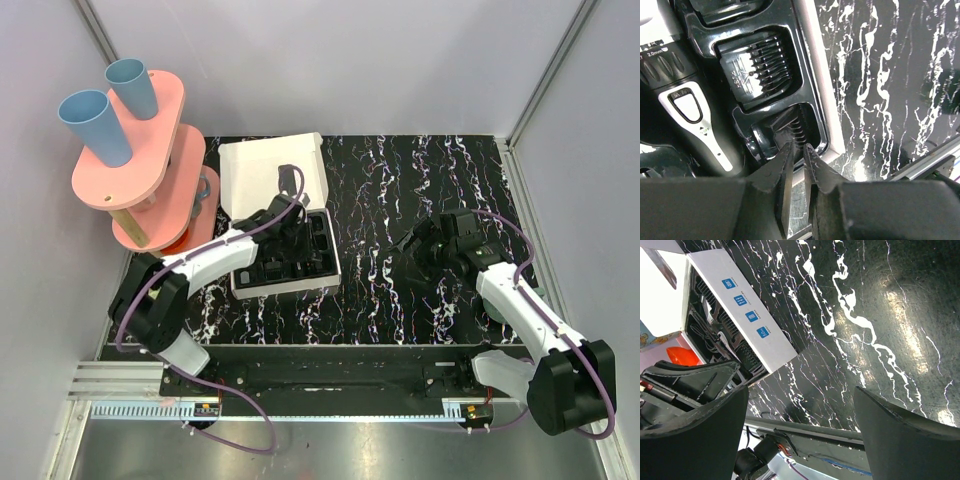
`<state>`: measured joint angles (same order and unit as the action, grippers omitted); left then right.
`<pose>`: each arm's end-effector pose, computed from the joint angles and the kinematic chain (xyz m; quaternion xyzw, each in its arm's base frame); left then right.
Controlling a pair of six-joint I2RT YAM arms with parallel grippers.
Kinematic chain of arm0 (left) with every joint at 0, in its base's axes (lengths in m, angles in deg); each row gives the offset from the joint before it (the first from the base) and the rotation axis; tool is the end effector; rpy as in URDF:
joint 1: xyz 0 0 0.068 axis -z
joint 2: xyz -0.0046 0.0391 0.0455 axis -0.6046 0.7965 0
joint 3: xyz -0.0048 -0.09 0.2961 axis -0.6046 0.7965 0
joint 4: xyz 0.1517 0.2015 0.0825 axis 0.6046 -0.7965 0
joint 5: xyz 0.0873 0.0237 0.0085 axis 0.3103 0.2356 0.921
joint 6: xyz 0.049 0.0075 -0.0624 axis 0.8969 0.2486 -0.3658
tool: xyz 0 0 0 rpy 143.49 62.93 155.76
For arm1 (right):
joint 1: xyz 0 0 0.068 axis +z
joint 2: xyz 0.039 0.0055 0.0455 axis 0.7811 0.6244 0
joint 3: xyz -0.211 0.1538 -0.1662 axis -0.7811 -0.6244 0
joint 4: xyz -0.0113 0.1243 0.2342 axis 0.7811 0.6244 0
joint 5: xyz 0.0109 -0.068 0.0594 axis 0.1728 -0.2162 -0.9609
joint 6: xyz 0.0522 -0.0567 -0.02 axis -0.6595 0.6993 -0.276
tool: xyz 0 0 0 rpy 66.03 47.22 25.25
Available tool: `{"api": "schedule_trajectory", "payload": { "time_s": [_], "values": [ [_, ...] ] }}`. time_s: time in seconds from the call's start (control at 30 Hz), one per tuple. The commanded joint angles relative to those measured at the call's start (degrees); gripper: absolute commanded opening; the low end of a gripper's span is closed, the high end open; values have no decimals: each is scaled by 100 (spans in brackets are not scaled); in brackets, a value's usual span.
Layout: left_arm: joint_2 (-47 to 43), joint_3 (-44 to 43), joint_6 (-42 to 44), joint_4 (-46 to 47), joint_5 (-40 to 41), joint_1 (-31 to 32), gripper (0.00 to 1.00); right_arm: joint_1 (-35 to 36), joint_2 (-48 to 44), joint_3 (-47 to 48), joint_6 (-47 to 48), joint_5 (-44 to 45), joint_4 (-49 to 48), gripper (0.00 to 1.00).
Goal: Sort the hair-cutting tools
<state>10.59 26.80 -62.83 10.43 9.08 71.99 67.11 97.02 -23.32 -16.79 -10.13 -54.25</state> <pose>0.2808 -0.2111 0.2254 0.0098 0.9355 -0.2746 0.2219 0.2174 0.0793 0.2478 0.2977 0.8844 0.2997 0.1986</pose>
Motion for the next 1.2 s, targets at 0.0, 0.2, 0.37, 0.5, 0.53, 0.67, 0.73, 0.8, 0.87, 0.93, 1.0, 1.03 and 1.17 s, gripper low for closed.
{"api": "schedule_trajectory", "payload": {
  "time_s": [0.0, 0.2, 0.37, 0.5, 0.53, 0.67, 0.73, 0.8, 0.87, 0.93, 1.0, 1.03, 1.17],
  "values": [
    [176, -253, 89, 200, 182, 81, 17, 34, -84, -26, 38, -92, -163, 93],
    [431, -271, 71, 183, 314, 107, 15, 34, -49, -18, 38, -92, -172, 93],
    [562, -288, 71, 209, 331, 143, 14, 34, -49, -26, 38, -92, -172, 92],
    [589, -341, 89, 209, 331, 151, 14, 34, -49, -35, 38, -92, -172, 92],
    [580, -350, 98, 192, 349, 143, 14, 34, -57, -35, 38, -92, -163, 92],
    [423, -473, 142, 25, 445, 143, 15, 34, -58, -26, 117, -75, -181, 92],
    [204, -561, 203, -89, 612, 143, 20, 42, -31, 9, 240, -75, -207, 92],
    [-16, -613, 264, -160, 796, 143, 27, 34, 30, 96, 591, -92, -268, 92],
    [-385, -649, 300, -256, 972, 143, 44, 34, 284, 297, 1063, -241, -383, 92],
    [-762, -640, 352, -405, 1411, 143, 64, 86, 695, 491, 1338, -355, -400, 92],
    [-1122, -570, 361, -642, 2067, 134, 75, 218, 1039, 843, 1760, -479, -392, 91],
    [-1238, -518, 318, -739, 2350, 134, 80, 444, 1372, 1087, 1857, -479, -357, 91],
    [-1722, 52, -173, -1275, 3739, 125, 89, 972, 2217, 1730, 2410, -295, -172, 88]
  ]
}}
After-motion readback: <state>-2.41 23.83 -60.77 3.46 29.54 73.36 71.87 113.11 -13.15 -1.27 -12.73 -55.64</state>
